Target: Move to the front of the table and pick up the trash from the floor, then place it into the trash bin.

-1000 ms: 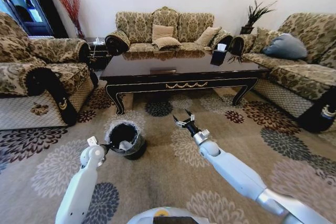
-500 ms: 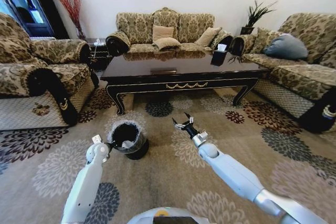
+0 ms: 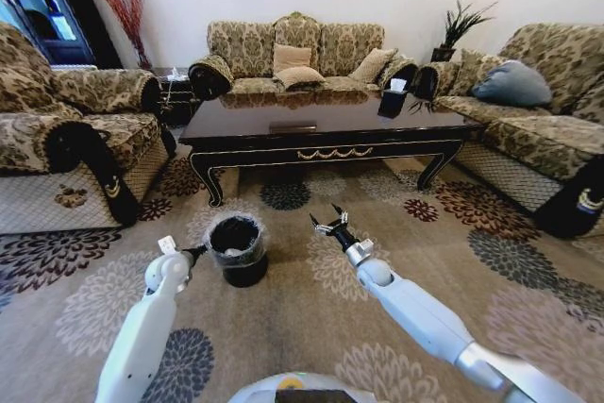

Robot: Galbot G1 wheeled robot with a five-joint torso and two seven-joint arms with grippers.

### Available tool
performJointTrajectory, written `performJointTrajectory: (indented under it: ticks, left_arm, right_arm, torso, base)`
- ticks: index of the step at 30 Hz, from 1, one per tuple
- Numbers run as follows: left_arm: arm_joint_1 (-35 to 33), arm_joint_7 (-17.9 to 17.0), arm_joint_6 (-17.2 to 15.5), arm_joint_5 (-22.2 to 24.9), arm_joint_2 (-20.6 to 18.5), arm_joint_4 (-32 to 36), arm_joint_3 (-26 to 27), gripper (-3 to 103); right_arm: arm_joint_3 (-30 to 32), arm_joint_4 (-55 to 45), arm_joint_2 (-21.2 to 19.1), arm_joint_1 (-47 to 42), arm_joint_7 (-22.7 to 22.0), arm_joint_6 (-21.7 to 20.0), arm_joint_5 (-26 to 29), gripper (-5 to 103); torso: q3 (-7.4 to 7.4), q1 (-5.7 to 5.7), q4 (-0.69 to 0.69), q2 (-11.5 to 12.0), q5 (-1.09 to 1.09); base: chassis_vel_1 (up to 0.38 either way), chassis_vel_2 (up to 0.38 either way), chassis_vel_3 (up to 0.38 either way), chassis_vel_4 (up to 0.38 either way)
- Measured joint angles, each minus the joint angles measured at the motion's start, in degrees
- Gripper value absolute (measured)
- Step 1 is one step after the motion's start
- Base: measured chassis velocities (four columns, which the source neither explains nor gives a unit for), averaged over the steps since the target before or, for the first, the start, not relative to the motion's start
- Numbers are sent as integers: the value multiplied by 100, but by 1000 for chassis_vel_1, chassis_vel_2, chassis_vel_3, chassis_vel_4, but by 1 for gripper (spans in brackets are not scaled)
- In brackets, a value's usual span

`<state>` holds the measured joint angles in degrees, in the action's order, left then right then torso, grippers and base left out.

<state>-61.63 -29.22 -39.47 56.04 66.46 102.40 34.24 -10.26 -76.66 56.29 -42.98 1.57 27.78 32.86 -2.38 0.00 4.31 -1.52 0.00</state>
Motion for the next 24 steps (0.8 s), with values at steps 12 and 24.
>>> performJointTrajectory:
  ticks: [12, 24]
  left_arm:
    - [-1694, 998, 880, -1694, -301, 1659, 711, 100]
    - [-3418, 1549, 3573, -4400, 555, 2321, 669, 100]
  right_arm:
    - [1325, -592, -137, -1139, -537, -354, -129, 100]
    - [3422, -2623, -175, -3588, -809, -875, -617, 100]
  torso:
    - [1, 0, 3, 0, 0]
    - [3, -1, 6, 0, 0]
  base:
    - [0, 0, 0, 0]
    - [0, 0, 0, 0]
